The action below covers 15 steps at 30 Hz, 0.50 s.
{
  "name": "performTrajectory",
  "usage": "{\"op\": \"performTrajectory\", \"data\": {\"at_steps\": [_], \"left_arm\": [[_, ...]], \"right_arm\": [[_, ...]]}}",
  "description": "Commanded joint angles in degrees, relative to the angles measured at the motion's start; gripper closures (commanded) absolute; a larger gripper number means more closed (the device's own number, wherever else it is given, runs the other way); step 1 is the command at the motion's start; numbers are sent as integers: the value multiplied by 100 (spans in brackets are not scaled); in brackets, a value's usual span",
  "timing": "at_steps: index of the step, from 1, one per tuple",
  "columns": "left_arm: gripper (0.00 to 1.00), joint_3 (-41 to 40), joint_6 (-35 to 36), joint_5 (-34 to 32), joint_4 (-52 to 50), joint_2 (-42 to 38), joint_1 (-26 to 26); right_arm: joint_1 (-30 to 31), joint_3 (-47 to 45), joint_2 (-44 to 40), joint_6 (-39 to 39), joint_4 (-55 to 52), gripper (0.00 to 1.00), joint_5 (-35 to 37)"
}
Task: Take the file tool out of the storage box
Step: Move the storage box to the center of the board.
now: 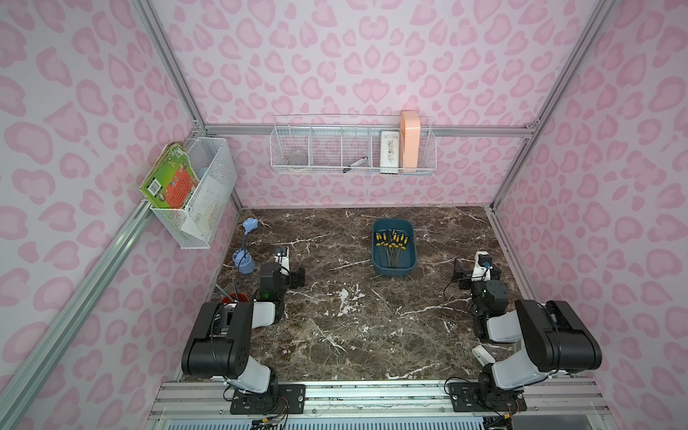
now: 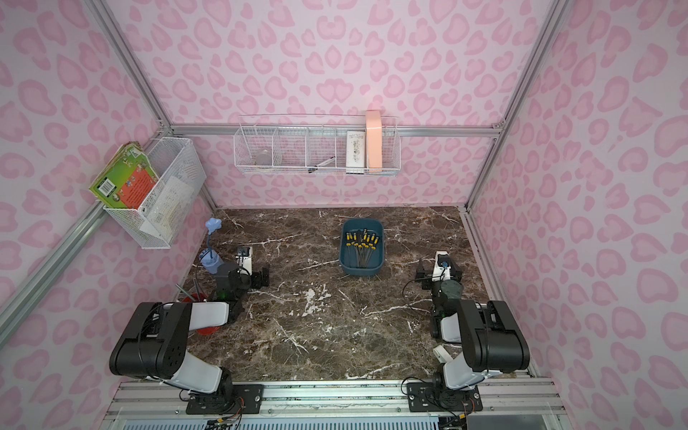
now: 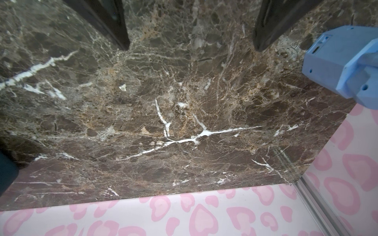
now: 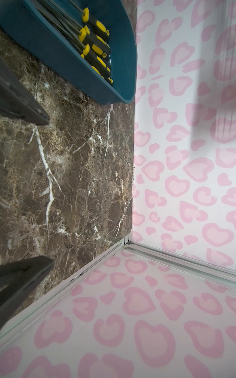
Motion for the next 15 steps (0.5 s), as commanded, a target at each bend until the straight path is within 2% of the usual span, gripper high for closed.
{"op": "performTrajectory", "data": {"at_steps": [1, 3, 5, 7, 9, 12, 15], "left_arm": [[2, 23, 152, -73, -151, -427, -68], [1, 398, -2, -211, -1330, -868, -140], [2, 848, -109, -255, -2407, -1271, -255], [1, 1105, -361, -93, -2991, -1658, -392], [1, 1403, -1091, 345, -3410, -1807, -421], [2, 1859, -1753, 1346, -3487, -1424, -656], [4, 2489, -2078, 1516, -3745, -687, -1199]], "right_arm": [[-10, 41, -435, 88, -432, 0, 137], [68, 190, -698, -28, -901, 0, 122], [324, 613, -1074, -30, -1915, 0, 399], [493, 992, -1454, -102, -2755, 0, 85], [591, 1455, -1694, 341, -3642, 0, -187], [672, 2144, -1576, 925, -4660, 3, -607], [806, 2716, -1128, 1249, -5262, 10, -748]]}}
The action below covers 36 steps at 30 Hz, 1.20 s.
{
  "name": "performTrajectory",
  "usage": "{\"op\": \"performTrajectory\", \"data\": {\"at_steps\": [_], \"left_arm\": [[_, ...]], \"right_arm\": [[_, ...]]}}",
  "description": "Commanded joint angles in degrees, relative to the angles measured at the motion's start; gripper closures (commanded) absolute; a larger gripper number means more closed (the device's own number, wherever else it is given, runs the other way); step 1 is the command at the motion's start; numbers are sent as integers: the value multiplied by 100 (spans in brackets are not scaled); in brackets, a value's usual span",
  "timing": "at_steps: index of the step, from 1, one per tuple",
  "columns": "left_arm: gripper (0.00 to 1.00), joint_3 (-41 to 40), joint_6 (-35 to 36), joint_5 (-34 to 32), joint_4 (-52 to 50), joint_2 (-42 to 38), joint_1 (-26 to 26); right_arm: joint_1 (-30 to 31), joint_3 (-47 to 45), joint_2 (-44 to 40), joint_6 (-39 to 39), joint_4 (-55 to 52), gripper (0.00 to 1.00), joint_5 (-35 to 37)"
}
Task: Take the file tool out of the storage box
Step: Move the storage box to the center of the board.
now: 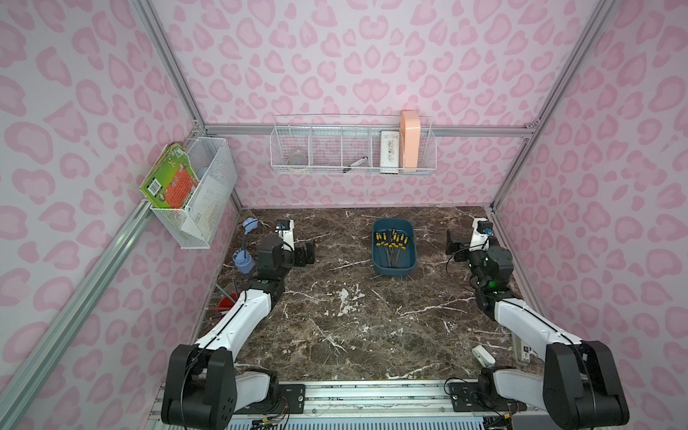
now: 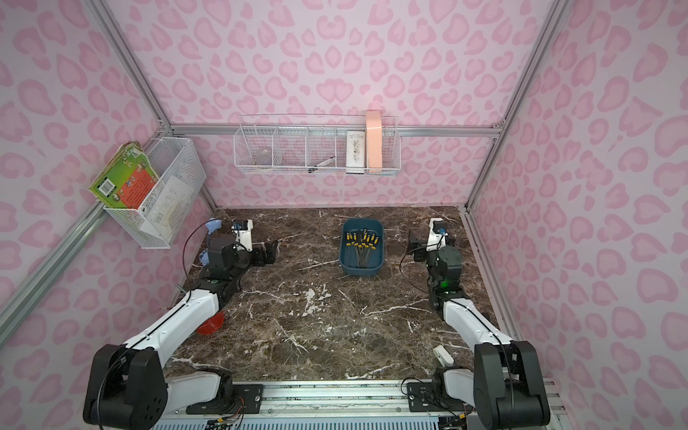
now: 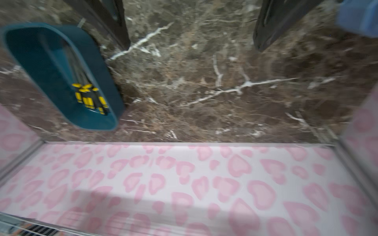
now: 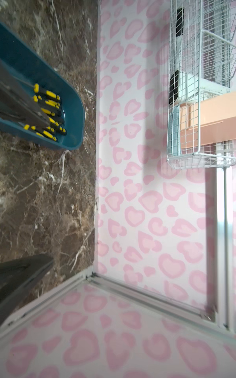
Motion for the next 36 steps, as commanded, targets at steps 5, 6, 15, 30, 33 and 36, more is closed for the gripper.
{"op": "performTrajectory", "data": {"at_steps": [5, 6, 15, 30, 33, 36], "left_arm": [[13, 1639, -1124, 473, -1099, 1765, -942], [14, 1937, -1115, 450, -1376, 2043, -1065], [26, 3175, -1385, 942, -1820, 3636, -1256], [38, 4300, -1419, 1187, -1960, 4624, -1547], [57, 4297, -1454, 1273, -1826, 4694, -1547], [66, 4334, -1439, 1311, -1806, 4692, -1596]], "right_arm": [[130, 1246, 1209, 1042, -1967, 18, -975], [166, 1470, 1465, 1002, -2131, 18, -1120], [340, 2843, 2997, 926, -2962, 27, -1302], [622, 3602, 3815, 730, -3560, 50, -1422], [644, 3602, 3856, 715, -3568, 64, -1416], [664, 3586, 3878, 721, -3559, 72, -1480]]}}
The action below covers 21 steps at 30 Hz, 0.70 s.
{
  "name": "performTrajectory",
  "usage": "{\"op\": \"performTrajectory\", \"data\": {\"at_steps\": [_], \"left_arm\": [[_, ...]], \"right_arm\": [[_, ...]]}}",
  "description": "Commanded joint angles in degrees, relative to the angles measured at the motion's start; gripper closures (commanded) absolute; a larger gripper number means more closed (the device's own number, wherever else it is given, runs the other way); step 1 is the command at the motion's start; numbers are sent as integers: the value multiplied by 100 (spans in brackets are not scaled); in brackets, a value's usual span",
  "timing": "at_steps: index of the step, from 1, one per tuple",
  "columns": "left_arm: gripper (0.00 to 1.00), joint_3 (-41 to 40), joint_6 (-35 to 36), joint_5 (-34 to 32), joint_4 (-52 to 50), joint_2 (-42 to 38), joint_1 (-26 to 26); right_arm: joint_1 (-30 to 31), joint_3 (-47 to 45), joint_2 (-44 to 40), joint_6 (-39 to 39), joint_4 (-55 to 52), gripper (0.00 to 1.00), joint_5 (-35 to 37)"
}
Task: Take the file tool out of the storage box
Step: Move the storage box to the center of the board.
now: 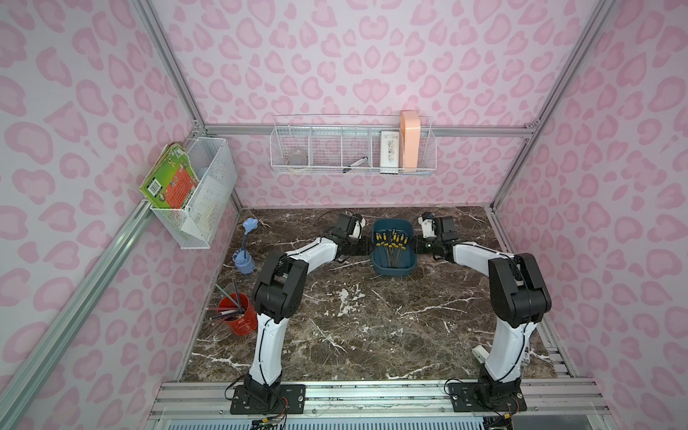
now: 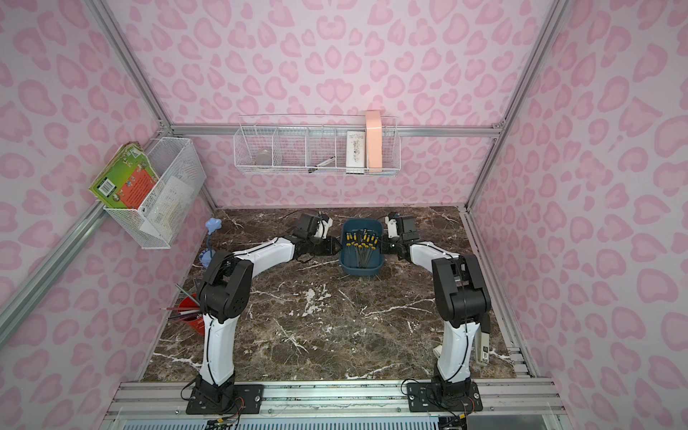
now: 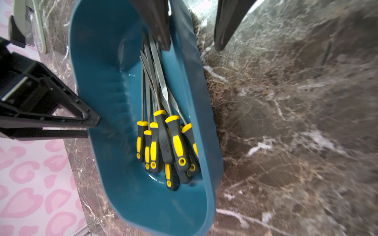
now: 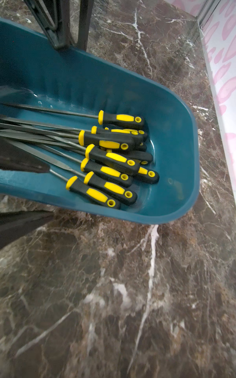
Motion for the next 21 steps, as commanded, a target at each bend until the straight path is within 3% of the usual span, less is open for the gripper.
{"op": "performTrajectory", "data": {"at_steps": [1, 5, 10, 17, 21], "left_arm": [[69, 105, 37, 75, -7, 22, -35], [72, 219, 73, 80, -101, 75, -57], [87, 246, 205, 98, -418, 56, -63], [86, -299, 299, -135, -687, -344, -63], [86, -1134, 302, 1, -675, -887, -86]], "right_arm": [[23, 16, 10, -78, -58, 74, -60], [124, -29, -70, -115, -137, 83, 16], [238, -178, -210, -91, -114, 86, 37], [418, -609, -526, 85, -117, 87, 10], [782, -926, -781, 207, -226, 88, 161]]}}
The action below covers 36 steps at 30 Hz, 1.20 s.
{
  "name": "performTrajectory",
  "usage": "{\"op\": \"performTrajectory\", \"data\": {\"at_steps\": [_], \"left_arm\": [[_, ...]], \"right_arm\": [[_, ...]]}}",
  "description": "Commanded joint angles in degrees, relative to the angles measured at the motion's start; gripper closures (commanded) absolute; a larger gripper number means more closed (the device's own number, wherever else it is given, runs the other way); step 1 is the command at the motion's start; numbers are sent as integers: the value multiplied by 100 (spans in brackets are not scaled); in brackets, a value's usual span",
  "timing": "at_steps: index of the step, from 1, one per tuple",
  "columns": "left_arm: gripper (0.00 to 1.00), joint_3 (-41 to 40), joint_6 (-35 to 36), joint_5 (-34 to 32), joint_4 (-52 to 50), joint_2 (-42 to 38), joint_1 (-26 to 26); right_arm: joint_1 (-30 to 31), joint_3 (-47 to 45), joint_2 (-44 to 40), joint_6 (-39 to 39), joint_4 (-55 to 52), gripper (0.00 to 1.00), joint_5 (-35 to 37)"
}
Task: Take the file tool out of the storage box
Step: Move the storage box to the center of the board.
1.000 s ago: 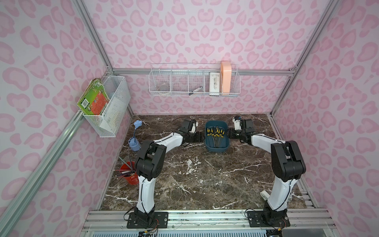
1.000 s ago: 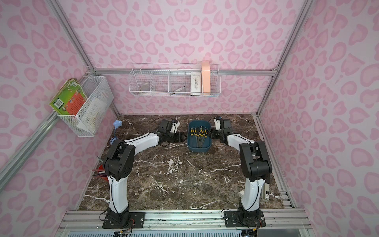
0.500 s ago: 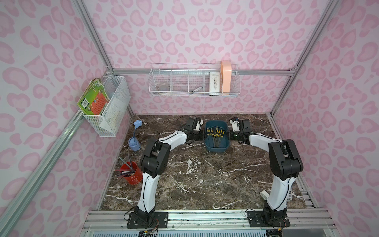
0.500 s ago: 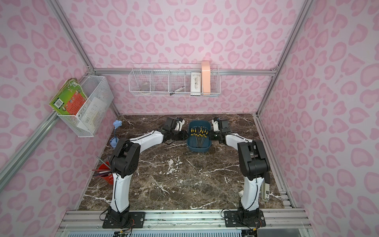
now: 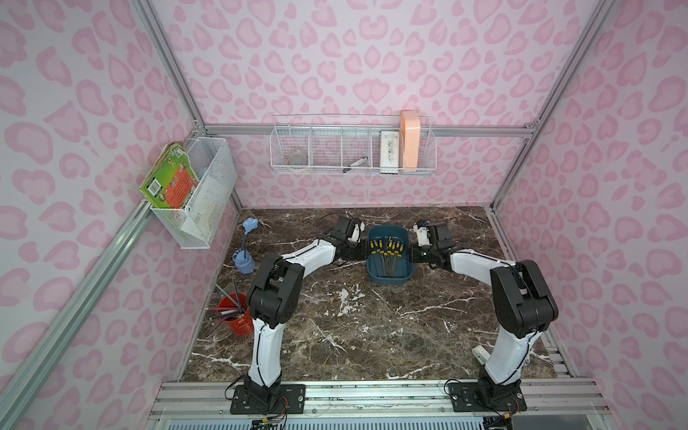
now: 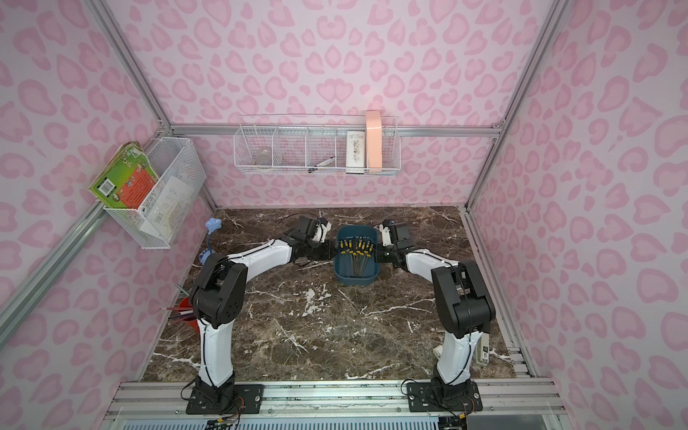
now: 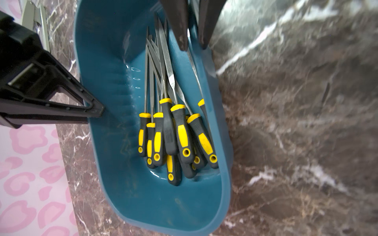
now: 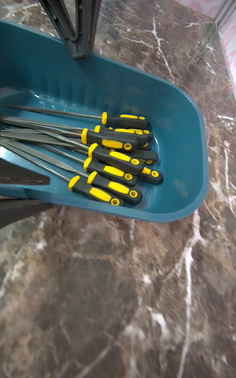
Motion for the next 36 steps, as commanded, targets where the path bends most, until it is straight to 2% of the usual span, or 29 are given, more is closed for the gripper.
{"op": "performTrajectory", "data": {"at_steps": [1, 6, 11, 15, 21, 24, 27, 29, 31, 33, 36], "left_arm": [[86, -634, 271, 62, -333, -421, -32], [82, -1887, 249, -42, -164, -1434, -152], [82, -2657, 195, 89, -79, -2158, -303], [84, -2959, 176, -133, -167, -2517, -417], [84, -3152, 164, -309, -273, -2874, -481], [83, -3175, 157, -193, -225, -2895, -496], [78, -3151, 207, -417, -355, -2909, -499], [73, -3178, 191, -478, -351, -2949, -499], [68, -3238, 127, -398, -248, -3036, -499], [59, -3274, 89, -333, -152, -3167, -508], [52, -3165, 128, -462, -326, -3371, -508]], "right_arm": [[342, -274, -198, -7, -178, 88, -46], [1055, -1041, -778, 292, -26, 85, 442], [1614, -1580, -1274, 542, -161, 84, 780], [1952, -1828, -1638, 680, -494, 83, 1237], [2018, -2058, -2064, 670, -486, 80, 1007], [2005, -1964, -1999, 678, -653, 77, 1171], [2011, -2031, -2045, 702, -603, 73, 1116], [2013, -2038, -2125, 704, -607, 64, 1228], [2005, -2033, -2229, 683, -614, 61, 1342], [2004, -1969, -2328, 660, -585, 59, 1383], [2015, -1680, -2335, 606, -767, 57, 1516]]}}
